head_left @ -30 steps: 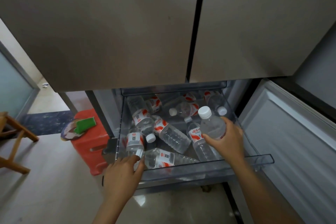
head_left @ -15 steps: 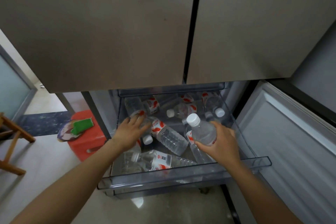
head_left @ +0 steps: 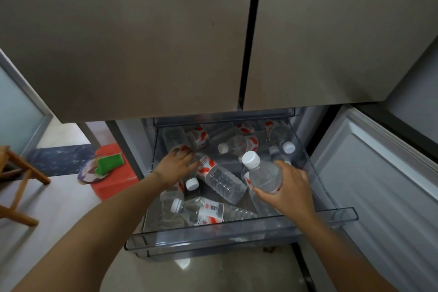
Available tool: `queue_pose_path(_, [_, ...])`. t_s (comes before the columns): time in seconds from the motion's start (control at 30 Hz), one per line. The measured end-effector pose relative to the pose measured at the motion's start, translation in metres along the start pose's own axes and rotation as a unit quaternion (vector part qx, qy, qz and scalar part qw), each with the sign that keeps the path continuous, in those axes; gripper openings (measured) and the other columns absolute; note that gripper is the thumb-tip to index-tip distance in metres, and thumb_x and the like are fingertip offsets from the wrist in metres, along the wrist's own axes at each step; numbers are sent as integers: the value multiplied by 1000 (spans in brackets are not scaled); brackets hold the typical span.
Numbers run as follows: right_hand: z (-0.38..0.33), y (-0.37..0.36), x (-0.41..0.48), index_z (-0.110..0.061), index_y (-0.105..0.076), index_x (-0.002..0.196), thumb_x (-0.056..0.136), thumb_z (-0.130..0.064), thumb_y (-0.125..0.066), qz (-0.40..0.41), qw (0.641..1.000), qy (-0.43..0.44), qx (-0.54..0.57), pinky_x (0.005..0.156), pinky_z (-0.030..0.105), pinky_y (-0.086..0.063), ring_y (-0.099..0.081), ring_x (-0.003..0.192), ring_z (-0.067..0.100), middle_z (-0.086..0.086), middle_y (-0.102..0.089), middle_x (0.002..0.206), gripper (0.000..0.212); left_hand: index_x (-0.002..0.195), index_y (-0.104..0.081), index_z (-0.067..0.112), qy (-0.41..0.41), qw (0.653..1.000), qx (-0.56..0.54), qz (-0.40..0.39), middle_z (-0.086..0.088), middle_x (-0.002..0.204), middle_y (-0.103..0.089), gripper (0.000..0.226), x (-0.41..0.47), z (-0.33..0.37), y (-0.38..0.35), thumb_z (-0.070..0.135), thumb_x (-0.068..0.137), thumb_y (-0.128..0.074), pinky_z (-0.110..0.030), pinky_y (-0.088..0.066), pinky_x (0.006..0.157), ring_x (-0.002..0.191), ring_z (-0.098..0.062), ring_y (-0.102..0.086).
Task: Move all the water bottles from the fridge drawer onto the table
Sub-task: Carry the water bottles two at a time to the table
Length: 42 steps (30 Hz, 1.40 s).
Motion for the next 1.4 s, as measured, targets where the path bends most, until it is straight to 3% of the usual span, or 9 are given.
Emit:
queue_pose_path(0.13, [0, 2, -1, -13, -56, 112, 57, -67, -70, 8, 1000, -10, 1, 93, 39, -39, -59, 96, 21, 1, -65, 102, 78, 145, -17, 19, -14, 999, 7, 41, -17, 148, -27, 82, -8, 10, 7, 14, 79, -65, -47, -23, 110, 137, -35, -23])
queue_pose_path(0.27, [1, -2, 1, -16, -56, 109, 59, -70, -67, -11, 1000, -12, -4, 92, 37, -41, -59, 94, 18, -3, -65, 100, 75, 115, -56, 23, -10, 992, -26, 122, -8, 106, -66, 101, -15, 14, 14, 26, 21, -92, -41, -54, 74, 98, -28, -63])
queue_pose_path(0.47, [-1, 1, -1, -15, -52, 115, 61, -62, -72, -22, 999, -26, 32, 87, 31, -43, -56, 100, 18, -1, -62, 108, 74, 117, -50, 14, 75, 952, -196, 223, -12, 103, -66, 101, -33, 8, 47, 28, 26, -91, -39, -56, 65, 89, -31, -65])
queue_pose_path(0.57, [-6, 7, -3, -15, -50, 119, 62, -58, -74, -14, 999, -26, 40, 83, 27, -39, -55, 104, 19, 1, -60, 112, 75, 132, -45, 9, 157, 877, -381, 248, -15, 127, -53, 85, -50, -13, 57, 14, 56, -84, -45, -47, 91, 114, -35, -49])
queue_pose_path(0.67, [-9, 11, -5, -13, -47, 125, 65, -53, -76, -24, 998, -32, 42, 84, 25, -37, -52, 110, 21, 4, -57, 120, 78, 137, -39, 9, 194, 820, -470, 264, -12, 135, -46, 80, -69, -18, 60, 10, 67, -78, -34, -32, 100, 124, -29, -39])
queue_pose_path(0.97, [-16, 5, -8, -13, -42, 130, 68, -54, -72, -76, 996, -13, 33, 95, 28, -39, -48, 118, 20, 3, -53, 129, 81, 117, -40, 32, 230, 621, -677, 321, 18, 106, -50, 70, -116, -16, 79, 1, 67, -77, -18, -41, 81, 94, 1, -49])
queue_pose_path(1.13, [-15, 5, -8, -13, -47, 125, 65, -53, -75, -71, 996, -26, 49, 90, 26, -40, -51, 112, 20, 2, -57, 121, 77, 120, -39, 33, 272, 464, -762, 361, 9, 118, -46, 69, -127, -21, 75, -3, 71, -73, -24, -44, 78, 100, -9, -50])
queue_pose_path(1.23, [-6, 8, -5, -22, -52, 111, 57, -63, -75, -48, 992, -62, 101, 80, 32, -51, -58, 97, 17, -3, -61, 105, 71, 125, -41, 23, 285, 344, -812, 376, 11, 103, -55, 63, -133, -21, 74, -4, 74, -68, -23, -49, 72, 89, -4, -56])
queue_pose_path(1.4, [-2, 34, 2, -13, -47, 121, 64, -34, -82, -7, 980, -96, 176, 78, 28, -43, -52, 95, 15, -2, -54, 104, 70, 128, -41, 20, 285, 288, -834, 374, 13, 98, -57, 62, -137, -20, 71, -4, 77, -65, -23, -49, 70, 87, -4, -58])
Point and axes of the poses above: each hand's wrist, its own x-axis towards the middle knuckle, its own y-axis out of the back of the hand, z = x × y, the point moved 7 cm from there along x, towards the middle knuckle
